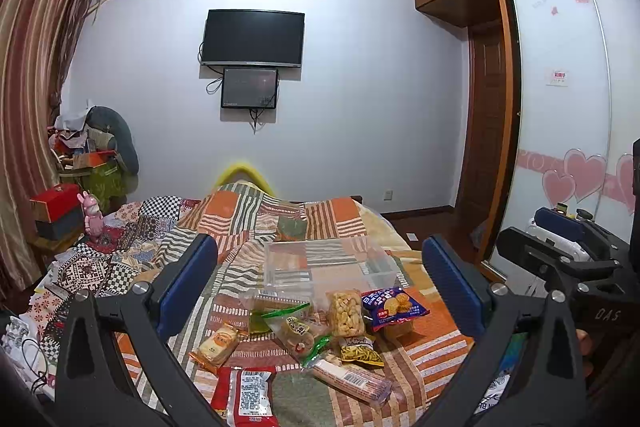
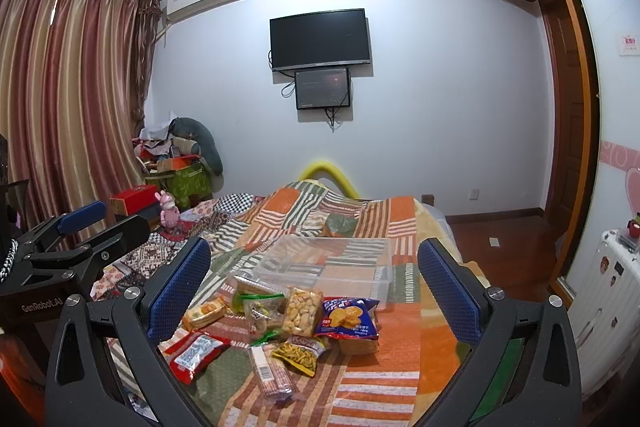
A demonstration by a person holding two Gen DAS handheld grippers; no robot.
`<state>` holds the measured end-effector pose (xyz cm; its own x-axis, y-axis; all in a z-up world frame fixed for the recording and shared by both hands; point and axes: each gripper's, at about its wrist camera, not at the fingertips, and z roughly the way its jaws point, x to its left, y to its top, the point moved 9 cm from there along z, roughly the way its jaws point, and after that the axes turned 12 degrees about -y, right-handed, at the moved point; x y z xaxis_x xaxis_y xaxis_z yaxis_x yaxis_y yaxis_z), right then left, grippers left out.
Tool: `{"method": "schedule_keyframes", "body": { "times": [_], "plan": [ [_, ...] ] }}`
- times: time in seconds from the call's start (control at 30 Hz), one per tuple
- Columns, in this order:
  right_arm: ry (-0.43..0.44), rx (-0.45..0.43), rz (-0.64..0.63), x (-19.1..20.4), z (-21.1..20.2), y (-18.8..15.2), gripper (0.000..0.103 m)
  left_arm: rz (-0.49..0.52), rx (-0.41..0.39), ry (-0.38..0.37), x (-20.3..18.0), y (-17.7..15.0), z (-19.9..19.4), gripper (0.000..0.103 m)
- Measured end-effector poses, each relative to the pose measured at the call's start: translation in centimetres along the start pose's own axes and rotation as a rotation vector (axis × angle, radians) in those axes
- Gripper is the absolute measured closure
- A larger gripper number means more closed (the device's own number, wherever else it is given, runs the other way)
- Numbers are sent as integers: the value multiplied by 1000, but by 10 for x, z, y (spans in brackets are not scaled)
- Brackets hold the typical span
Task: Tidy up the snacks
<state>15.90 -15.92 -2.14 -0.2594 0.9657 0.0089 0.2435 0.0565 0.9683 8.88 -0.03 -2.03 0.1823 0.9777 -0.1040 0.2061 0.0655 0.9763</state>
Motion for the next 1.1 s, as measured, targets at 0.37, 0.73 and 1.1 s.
{"method": "schedule_keyframes", "body": {
  "times": [0.37, 0.73, 1.1],
  "plan": [
    [-4, -2, 2, -2, 0, -1, 0, -4, 3, -2, 0, -1, 2, 0],
    [-6, -3, 1, -4, 2, -2, 0, -9, 7, -4, 1, -3, 3, 0],
    [-11, -5, -2, -5, 3, -4, 0, -24, 14, -7, 2, -5, 7, 0]
  ]
}}
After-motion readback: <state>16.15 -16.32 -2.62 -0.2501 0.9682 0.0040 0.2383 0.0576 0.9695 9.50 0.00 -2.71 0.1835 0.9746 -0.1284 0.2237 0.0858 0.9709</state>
